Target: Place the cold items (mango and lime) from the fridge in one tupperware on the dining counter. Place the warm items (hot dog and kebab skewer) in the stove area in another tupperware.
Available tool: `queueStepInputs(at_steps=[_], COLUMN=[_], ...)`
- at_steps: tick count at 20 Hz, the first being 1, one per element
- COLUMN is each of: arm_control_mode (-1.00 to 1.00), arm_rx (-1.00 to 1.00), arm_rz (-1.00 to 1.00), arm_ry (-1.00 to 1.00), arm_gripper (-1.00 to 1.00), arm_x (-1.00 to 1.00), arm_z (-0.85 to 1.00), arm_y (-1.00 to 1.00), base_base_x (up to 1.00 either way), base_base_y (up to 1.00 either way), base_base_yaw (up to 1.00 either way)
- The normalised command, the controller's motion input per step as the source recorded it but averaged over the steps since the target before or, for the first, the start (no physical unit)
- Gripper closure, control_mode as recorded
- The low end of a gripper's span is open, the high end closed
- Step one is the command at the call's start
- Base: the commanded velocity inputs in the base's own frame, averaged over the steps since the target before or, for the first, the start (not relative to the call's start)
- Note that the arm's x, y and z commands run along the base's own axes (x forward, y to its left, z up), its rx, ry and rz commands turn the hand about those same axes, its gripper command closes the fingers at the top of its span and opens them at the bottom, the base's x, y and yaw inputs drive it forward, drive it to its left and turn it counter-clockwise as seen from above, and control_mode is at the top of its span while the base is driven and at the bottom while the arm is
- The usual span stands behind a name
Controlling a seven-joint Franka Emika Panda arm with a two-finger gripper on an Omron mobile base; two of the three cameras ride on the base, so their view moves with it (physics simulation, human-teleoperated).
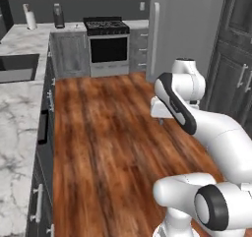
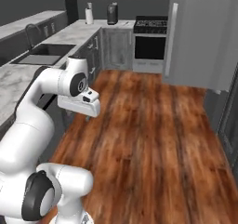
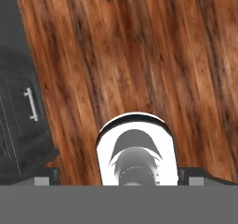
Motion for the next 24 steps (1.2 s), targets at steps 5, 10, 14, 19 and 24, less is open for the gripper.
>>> queueStepInputs(at_steps=[5,10,14,19,24], arm_control_mode=[1.00,1.00,1.00,1.00,1.00], arm_rx=[0.00,0.00,0.00,0.00,0.00], arm_rz=[0.00,0.00,0.00,0.00,0.00], arm_ry=[0.00,0.00,0.00,0.00,0.00], arm_gripper=[-1.00,-1.00,-1.00,-1.00,-1.00], arm_x=[0.00,0.00,0.00,0.00,0.00], arm_z=[0.00,0.00,0.00,0.00,0.00], arm_y=[0.00,0.00,0.00,0.00,0.00], base_base_x=[1.00,1.00,1.00,1.00,1.00], base_base_y=[0.00,0.10,0.09,0.11,0.35], base_base_yaw=[0.06,0.09,0.09,0.04,-0.02])
